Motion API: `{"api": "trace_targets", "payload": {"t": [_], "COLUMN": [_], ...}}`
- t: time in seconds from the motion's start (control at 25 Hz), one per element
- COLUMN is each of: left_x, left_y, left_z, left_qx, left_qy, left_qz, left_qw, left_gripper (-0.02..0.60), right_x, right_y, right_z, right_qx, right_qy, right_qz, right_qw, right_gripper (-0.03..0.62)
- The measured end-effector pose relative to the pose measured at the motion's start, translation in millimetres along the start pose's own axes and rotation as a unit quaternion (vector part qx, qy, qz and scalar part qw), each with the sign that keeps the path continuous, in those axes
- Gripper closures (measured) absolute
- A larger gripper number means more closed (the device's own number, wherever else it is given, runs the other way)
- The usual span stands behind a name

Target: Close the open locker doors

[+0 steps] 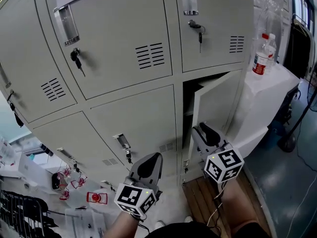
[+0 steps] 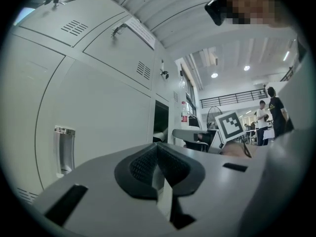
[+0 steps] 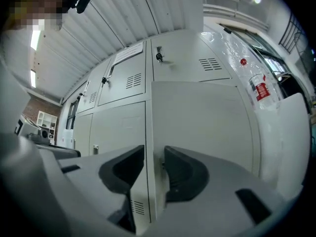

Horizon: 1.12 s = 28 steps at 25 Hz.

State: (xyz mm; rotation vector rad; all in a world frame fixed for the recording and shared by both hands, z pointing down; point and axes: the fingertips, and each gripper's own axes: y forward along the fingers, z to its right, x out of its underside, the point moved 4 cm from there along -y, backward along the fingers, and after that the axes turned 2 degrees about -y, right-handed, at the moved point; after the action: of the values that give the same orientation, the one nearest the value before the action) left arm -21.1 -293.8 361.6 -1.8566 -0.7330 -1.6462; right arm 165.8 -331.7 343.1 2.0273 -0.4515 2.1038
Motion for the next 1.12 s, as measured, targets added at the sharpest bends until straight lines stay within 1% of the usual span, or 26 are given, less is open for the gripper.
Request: {"api": "trace_targets", "payload": {"t": [0.2,0.52,0.8,1.12], "left_x": [1,6,8,6], "left_y": [5,18,25,28], "left_z": [-11,-23,-35,-42], "left_qx": [-0.019,-0.037,-0.049,-0.050], "left_qy": [-0.002,-0.009,-0.014,-0.014], "left_qz": [0.000,-0.003,-0.001,0.001], "left_qw": [0.9998,0.9993,0.9987,0.9987], "left_gripper": [0.578,0.578,0.578,0.578], "right_x": [2,4,7,8], "right_y": [21,51,70,73], "right_z": [2,8,13,13], "right_qx": [-0.017,-0.038,-0.046,-0.045], "right_qy": [0.000,-0.002,0.000,-0.007], "right_qz": [-0.001,-0.004,-0.003,0.000], "right_qw": [1.000,0.999,0.999,0.999], "right_gripper": [0.476,0.476,0.474,0.473]}}
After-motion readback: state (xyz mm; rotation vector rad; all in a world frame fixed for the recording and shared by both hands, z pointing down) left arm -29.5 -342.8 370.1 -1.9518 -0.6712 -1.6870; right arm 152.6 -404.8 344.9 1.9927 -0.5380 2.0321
